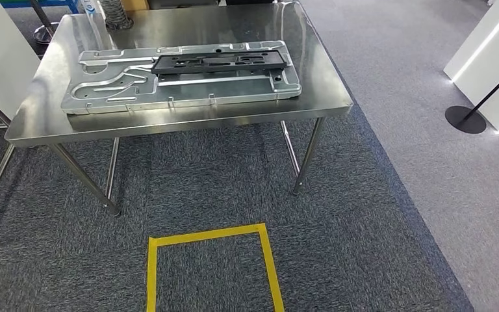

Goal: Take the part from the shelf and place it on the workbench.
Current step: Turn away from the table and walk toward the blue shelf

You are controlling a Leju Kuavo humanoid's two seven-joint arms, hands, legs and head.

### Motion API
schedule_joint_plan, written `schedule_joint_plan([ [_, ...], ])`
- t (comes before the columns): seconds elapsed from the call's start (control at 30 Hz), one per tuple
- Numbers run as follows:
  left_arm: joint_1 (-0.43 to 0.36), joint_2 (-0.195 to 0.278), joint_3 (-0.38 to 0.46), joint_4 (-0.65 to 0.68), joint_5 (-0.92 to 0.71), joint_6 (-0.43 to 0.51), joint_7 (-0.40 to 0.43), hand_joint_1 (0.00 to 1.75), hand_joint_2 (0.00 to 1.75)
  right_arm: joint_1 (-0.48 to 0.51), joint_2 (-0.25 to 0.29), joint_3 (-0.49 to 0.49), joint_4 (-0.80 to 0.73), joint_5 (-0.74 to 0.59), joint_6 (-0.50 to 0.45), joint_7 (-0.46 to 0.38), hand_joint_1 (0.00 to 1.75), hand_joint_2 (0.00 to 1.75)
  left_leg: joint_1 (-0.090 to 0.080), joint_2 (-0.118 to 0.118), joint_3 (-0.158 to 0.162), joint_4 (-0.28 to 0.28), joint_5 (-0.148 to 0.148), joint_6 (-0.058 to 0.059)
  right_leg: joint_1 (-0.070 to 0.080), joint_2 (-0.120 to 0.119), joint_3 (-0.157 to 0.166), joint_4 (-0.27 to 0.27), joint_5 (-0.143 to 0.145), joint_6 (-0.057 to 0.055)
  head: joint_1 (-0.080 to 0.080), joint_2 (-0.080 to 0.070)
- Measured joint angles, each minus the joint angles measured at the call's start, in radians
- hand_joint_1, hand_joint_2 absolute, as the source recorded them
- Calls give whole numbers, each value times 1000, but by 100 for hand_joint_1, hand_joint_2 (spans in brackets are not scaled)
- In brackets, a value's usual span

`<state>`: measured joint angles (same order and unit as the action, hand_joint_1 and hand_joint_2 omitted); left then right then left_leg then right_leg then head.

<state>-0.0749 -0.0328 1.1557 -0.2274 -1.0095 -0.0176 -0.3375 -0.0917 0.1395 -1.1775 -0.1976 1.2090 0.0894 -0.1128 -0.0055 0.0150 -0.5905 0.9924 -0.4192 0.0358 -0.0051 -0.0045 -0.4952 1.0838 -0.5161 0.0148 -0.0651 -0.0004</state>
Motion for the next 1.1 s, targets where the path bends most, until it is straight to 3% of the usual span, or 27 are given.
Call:
schedule_joint_plan([
  [0.07, -1, 2, -1, 0, -2, -2, 0, 0, 0, -4, 0, -1, 0, -8, 0, 7, 0, 0, 0, 1, -13, 4, 18, -10, 7, 0, 75, -116, -24, -11, 0, 0],
  [0.1, -1, 2, -2, 0, -2, -3, 0, 0, 0, -5, 0, -4, 0, -14, 2, 10, 0, 0, 0, 2, -16, 3, 28, -16, 9, 0, 84, -140, -26, -14, 0, 0],
  [0.17, -1, 3, -2, 0, -2, -4, -1, 0, 0, -5, 3, -12, 1, -27, 5, 15, 0, 0, 4, 0, -25, 9, 27, -27, 6, -3, 70, -147, -6, -25, 0, 0],
  [0.2, 0, 3, -2, 0, -1, -4, -1, 0, 0, -6, 4, -15, 2, -31, 7, 17, 0, 0, 6, -3, -35, 31, -2, -32, 4, -5, 59, -149, 7, -32, 0, 0],
  [0.3, 1, 5, -2, 0, 2, -5, -4, 0, 0, -6, 5, -21, 2, -32, 8, 23, 0, 0, 11, -8, -76, 196, -152, -45, 3, -8, 7, -146, 47, -41, 0, 0],
  [0.33, 1, 5, -2, 0, 3, -5, -5, 0, 0, -5, 5, -22, 2, -31, 8, 25, 0, 0, 13, -8, -82, 255, -176, -49, 3, -8, -12, -143, 59, -40, 0, 0],
  [0.37, 1, 6, -2, 0, 4, -4, -6, 0, 0, -4, 5, -22, 2, -30, 8, 26, 0, 0, 15, -8, -78, 291, -173, -52, 3, -9, -32, -138, 71, -38, 0, 0],
  [0.4, 0, 7, -2, 0, 5, -4, -7, 0, 0, -5, 6, -23, 3, -29, 10, 26, 0, 0, 17, -8, -60, 296, -148, -55, 2, -9, -53, -131, 82, -35, 0, 0],
  [0.47, -1, 9, -2, 0, 5, -4, -9, 0, 0, -5, 7, -23, 3, -27, 14, 23, 0, 0, 23, -8, 27, 206, -97, -60, -2, -8, -96, -108, 100, -26, 0, 0],
  [0.53, -6, 11, -1, 0, 5, -5, -11, 0, 0, -6, 8, -23, 3, -26, 18, 16, 0, 0, 23, -10, 129, 59, -114, -56, -1, -8, -127, -82, 112, -13, 0, 0],
  [0.57, -7, 11, -1, 0, 5, -5, -12, 0, 0, -6, 8, -23, 3, -25, 19, 11, 0, 0, 21, -11, 158, 10, -133, -49, 0, -8, -134, -75, 119, -7, 0, 0],
  [0.63, -7, 12, -1, 0, 4, -6, -13, 0, 0, -5, 8, -23, 3, -25, 22, 6, 0, 0, 17, -11, 158, -11, -140, -28, 0, -8, -141, -73, 134, 6, 0, 0],
  [0.67, -6, 11, -1, 0, 4, -6, -13, 0, 0, -4, 8, -23, 3, -25, 24, 4, 0, 0, 17, -8, 150, -10, -131, -19, -2, -7, -146, -70, 130, 12, 0, 0],
  [0.7, -5, 11, -1, 0, 4, -6, -13, 0, 0, -4, 8, -23, 3, -25, 26, 4, 0, 0, 17, -5, 138, -10, -119, -9, -5, -6, -154, -54, 105, 18, 0, 0],
  [0.73, -5, 11, -1, 0, 4, -6, -13, 0, 0, -3, 8, -23, 3, -25, 27, 3, 0, 0, 18, -3, 124, -11, -106, -1, -7, -4, -166, -20, 61, 23, 0, 0],
  [0.8, -5, 11, -1, 0, 3, -6, -13, 0, 0, -3, 8, -23, 3, -25, 29, 2, 0, 0, 15, -2, 93, -9, -80, 7, -8, -2, -195, 98, -47, 29, 0, 0],
  [0.83, -5, 11, -1, 0, 2, -6, -13, 0, 0, -3, 8, -23, 3, -25, 30, 1, 0, 0, 13, -2, 76, -8, -68, 8, -8, -1, -204, 160, -77, 30, 0, 0],
  [0.87, -5, 10, -1, 0, 1, -6, -13, 0, 0, -3, 8, -23, 3, -25, 31, 1, 0, 0, 11, -1, 58, -5, -55, 8, -8, 0, -202, 202, -81, 30, 0, 0],
  [0.9, -5, 10, -1, 0, 1, -6, -13, 0, 0, -3, 8, -23, 3, -24, 32, 0, 0, 0, 8, -1, 41, -2, -44, 8, -8, 0, -185, 213, -62, 27, 0, 0],
  [0.97, -6, 9, -1, 0, 1, -4, -12, 0, 0, -4, 8, -22, 3, -24, 32, -1, 0, 0, 2, -1, 9, 2, -23, 6, -2, 0, -100, 132, -9, 12, 0, 0],
  [1.03, -6, 4, -1, 1, 0, -1, -11, 0, 0, -6, 4, -20, 3, -23, 32, -3, 0, 0, -2, -2, -8, 5, -7, 2, 10, -2, 26, -33, -13, -13, 0, 0],
  [1.1, -6, 0, -1, 1, -2, 2, -9, 0, 0, -8, 2, -18, 3, -22, 32, -5, 0, 0, -2, 1, -13, 4, 9, -8, 21, -5, 95, -138, -38, -25, 0, 0],
])
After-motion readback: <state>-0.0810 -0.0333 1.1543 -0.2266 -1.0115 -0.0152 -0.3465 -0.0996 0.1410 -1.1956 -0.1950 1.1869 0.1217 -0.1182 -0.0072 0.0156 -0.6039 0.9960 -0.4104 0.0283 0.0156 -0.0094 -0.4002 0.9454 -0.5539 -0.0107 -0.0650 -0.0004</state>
